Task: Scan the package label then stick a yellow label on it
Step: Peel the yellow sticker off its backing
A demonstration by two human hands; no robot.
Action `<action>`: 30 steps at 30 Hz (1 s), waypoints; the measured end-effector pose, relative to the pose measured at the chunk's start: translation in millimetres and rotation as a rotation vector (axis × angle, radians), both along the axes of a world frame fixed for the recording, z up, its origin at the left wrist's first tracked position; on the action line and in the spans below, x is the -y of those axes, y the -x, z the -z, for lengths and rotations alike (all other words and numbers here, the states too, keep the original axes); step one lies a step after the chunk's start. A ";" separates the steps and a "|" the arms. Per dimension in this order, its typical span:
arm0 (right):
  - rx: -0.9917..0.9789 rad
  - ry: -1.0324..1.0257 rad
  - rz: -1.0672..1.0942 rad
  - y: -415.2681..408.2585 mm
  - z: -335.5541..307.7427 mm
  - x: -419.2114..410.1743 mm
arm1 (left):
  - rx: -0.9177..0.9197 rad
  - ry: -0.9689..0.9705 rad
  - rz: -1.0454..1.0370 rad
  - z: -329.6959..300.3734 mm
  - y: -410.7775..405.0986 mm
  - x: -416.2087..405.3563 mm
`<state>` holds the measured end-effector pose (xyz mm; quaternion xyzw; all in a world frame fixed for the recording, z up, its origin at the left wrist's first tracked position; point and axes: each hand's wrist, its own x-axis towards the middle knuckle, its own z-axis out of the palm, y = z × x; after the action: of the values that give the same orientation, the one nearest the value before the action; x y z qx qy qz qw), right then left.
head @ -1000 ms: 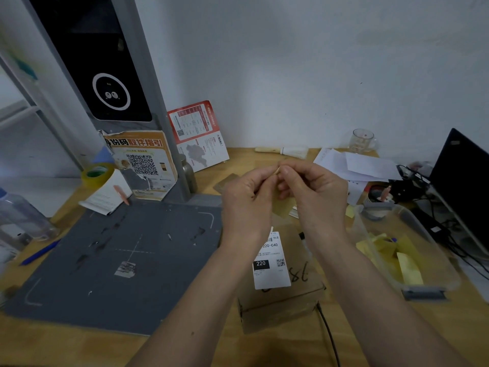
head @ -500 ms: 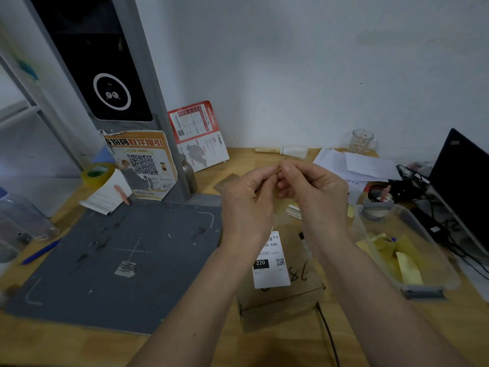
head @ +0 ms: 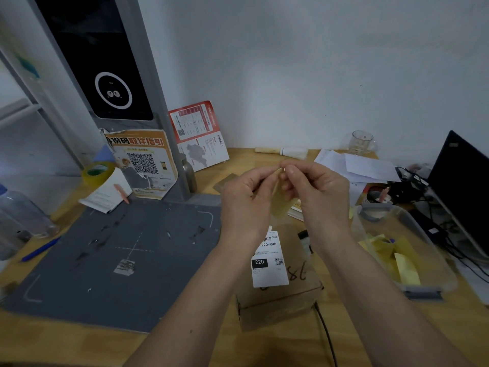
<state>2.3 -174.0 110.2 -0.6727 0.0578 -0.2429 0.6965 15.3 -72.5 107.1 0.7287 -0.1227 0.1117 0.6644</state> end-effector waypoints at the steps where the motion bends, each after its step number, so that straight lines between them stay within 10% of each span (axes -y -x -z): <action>1: 0.000 0.109 0.047 -0.4 0.8 1.6 | -0.008 0.001 -0.002 0.6 -0.4 -0.3; 5: -0.018 0.385 0.092 -0.7 -1.5 6.0 | -0.031 0.008 -0.022 0.9 -0.7 -0.8; 30: 0.097 0.296 0.061 3.3 0.6 -7.7 | -0.243 0.251 0.017 -10.7 -1.9 -0.1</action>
<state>-1.0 -166.4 109.6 -0.7533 0.0083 -0.3021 0.5841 17.2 -72.4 117.8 0.6470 -0.0326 0.0316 0.7612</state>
